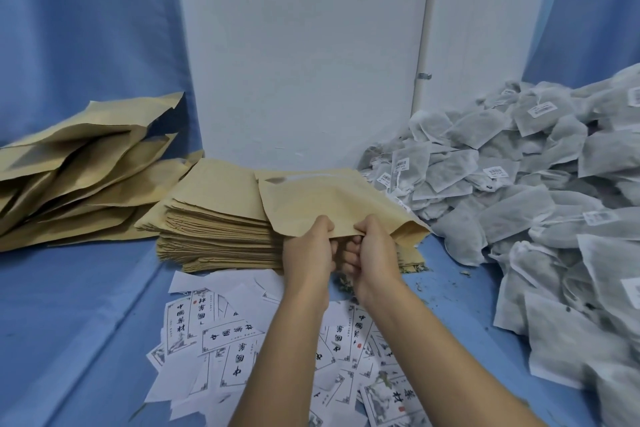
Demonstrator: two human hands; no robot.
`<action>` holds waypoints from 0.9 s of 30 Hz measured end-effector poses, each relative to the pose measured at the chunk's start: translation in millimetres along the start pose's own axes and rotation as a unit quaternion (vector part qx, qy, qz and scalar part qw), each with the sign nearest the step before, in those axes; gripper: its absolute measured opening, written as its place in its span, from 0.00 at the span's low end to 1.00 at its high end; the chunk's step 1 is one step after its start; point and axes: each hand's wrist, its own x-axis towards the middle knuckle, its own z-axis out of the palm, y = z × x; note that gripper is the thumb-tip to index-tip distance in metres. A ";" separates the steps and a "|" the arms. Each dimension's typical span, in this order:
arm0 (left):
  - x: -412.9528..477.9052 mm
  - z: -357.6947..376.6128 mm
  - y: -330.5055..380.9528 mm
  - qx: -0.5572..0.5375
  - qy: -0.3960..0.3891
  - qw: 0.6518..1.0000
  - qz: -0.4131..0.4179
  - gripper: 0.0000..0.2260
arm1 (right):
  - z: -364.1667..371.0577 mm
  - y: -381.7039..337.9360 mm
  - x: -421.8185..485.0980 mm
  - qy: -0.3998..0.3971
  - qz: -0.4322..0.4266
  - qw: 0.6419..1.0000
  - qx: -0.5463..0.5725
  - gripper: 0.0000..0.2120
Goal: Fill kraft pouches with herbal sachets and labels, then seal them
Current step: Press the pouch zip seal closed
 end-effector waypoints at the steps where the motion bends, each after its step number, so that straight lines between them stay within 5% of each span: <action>1: -0.4 1.4 -1.1 -0.013 0.003 1.000 -0.001 0.10 | 0.8 -1.0 -0.8 -0.007 -0.003 1.000 -0.011 0.14; 6: -0.1 3.5 -3.5 0.000 0.006 1.000 0.011 0.09 | 2.4 -4.1 -6.1 -0.048 0.019 0.997 -0.055 0.20; 11: 3.9 -1.2 -2.9 -0.046 0.028 0.998 -0.011 0.11 | 2.6 1.5 -2.6 -0.048 0.030 0.998 0.029 0.16; 24: 1.9 -1.4 -2.4 0.001 -0.058 0.998 -0.037 0.13 | 0.7 1.6 -2.5 -0.059 0.050 0.997 0.018 0.19; 27: 7.2 -3.9 -1.3 -0.011 -0.022 1.000 -0.017 0.11 | -1.5 0.9 -1.2 -0.046 0.060 0.996 0.044 0.15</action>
